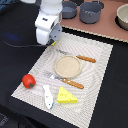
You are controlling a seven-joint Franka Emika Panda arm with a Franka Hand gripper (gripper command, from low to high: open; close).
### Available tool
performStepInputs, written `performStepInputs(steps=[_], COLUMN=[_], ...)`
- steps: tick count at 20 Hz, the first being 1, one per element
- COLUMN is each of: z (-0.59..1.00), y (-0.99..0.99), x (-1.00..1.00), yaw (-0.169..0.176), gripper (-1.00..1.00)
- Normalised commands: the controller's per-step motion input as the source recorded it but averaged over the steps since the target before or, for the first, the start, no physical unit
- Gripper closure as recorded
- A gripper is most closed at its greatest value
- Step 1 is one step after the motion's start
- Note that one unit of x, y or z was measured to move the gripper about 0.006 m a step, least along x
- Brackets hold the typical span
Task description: Interact with the objects in diverse but meaningful ways.
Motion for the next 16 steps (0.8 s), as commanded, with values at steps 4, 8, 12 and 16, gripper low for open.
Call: performStepInputs(steps=[4,8,12,16], z=[0.5,0.73,0.44,0.8], y=[0.03,0.14,0.03,-0.01], x=[0.35,0.49,0.22,0.13], yaw=[-0.001,0.0,0.0,0.0], gripper=[-1.0,-1.0,-1.0,-1.0])
